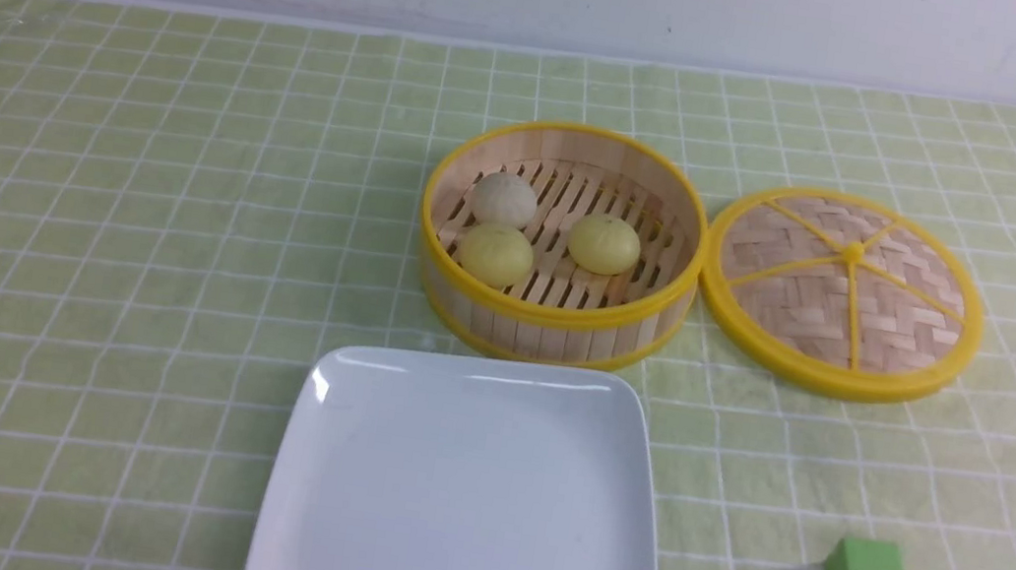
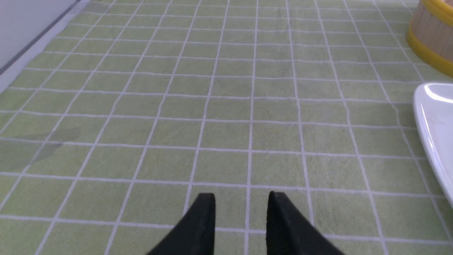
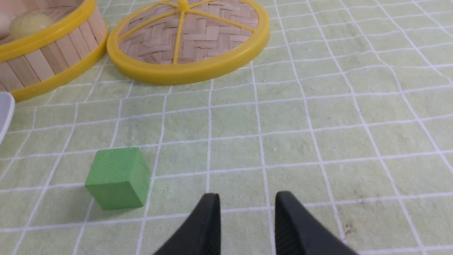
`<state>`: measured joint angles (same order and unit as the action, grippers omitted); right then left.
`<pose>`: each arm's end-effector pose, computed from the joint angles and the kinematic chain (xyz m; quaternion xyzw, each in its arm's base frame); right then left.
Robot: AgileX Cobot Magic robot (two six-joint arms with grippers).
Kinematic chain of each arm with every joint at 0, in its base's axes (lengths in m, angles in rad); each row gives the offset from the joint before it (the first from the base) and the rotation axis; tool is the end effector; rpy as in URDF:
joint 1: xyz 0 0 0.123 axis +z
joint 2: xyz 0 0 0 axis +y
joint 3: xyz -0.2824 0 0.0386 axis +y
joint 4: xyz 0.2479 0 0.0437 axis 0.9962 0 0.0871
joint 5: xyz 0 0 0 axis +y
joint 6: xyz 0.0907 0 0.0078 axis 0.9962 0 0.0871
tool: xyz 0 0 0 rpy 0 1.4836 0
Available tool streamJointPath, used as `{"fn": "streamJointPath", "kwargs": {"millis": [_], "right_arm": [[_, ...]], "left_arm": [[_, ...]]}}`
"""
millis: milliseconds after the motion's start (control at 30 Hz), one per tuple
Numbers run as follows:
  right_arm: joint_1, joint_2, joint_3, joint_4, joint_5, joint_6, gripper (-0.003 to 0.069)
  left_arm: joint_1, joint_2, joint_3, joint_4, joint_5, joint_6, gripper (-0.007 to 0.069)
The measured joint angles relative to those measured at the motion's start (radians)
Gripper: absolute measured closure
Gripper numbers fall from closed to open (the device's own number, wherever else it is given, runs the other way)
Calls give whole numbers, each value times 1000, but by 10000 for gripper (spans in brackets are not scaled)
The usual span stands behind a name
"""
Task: Put the steamed buns into the plate on the green tablecloth.
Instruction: 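Reach toward a bun in the bamboo steamer with the right gripper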
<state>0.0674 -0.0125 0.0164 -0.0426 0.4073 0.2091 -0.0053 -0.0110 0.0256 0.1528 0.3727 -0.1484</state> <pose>0.0514 0.0019 0.1717 0.0465 0.8105 0.0623 0.5806 0.0526 0.0048 0.1719 -0.0168 0.8034 0.0189 0.5949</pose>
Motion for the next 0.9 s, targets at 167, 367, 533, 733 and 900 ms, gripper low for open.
{"fn": "streamJointPath", "kwargs": {"millis": [167,367,533,733,900], "right_arm": [[0,0,0,0,0,0,419],[0,0,0,-39,0,0,419],[0,0,0,-112,0,-1,419],[0,0,1,-166,0,-1,419],[0,0,9,16,-53,208,419]], "left_arm": [[0,0,0,0,0,0,382],[0,0,0,0,0,0,382],[0,0,0,-19,0,-10,382],[0,0,0,-439,6,-304,382],[0,0,2,-654,16,-432,382]]}}
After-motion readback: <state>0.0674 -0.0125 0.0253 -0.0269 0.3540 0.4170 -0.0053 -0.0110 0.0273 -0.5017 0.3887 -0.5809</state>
